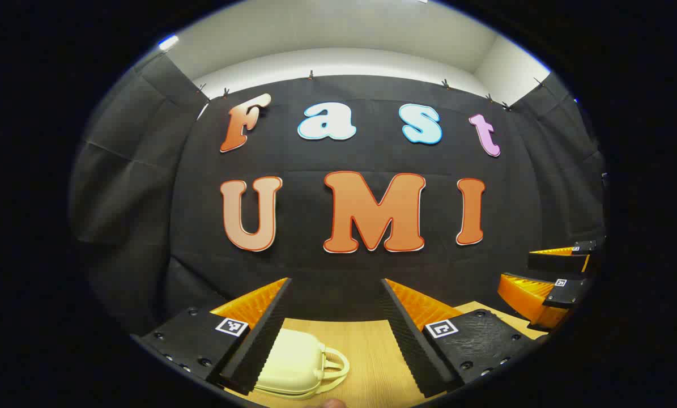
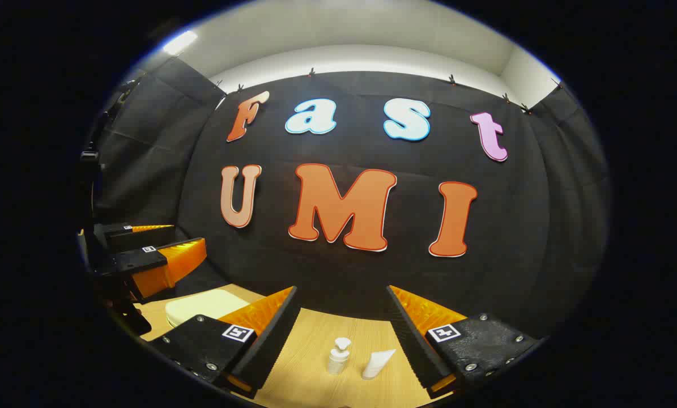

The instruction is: First open the suitcase, pack the skin care products into it, and then close the suitcase.

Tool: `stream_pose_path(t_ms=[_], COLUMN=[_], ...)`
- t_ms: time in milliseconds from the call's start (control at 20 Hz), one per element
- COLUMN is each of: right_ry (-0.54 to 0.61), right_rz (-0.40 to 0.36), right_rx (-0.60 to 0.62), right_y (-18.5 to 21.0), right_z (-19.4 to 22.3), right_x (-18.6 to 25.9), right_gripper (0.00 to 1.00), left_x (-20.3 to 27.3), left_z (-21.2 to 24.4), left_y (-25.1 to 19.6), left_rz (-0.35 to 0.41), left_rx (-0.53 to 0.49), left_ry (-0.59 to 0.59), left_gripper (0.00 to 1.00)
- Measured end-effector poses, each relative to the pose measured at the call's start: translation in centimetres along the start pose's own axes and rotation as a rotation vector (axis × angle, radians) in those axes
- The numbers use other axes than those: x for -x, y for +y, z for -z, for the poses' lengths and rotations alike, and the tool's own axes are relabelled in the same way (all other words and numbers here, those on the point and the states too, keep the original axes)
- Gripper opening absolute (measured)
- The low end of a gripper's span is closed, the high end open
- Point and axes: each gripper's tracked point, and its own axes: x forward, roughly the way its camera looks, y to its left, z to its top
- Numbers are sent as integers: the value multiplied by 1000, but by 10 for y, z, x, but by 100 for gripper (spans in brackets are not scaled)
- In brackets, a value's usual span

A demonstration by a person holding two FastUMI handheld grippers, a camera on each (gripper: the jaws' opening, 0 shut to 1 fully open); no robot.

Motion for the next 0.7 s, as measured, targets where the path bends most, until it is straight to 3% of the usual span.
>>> stream_pose_path(t_ms=[250,700], right_ry=[3,35], right_rz=[67,128], right_rx=[-27,1], right_y=[2,-14], right_z=[0,11], right_x=[-11,-17], right_gripper=[96,96], left_x=[-22,-35], left_z=[-4,7], left_y=[2,14], left_rz=[47,44], left_rx=[-1,-21], left_ry=[-14,6], left_gripper=[98,95])
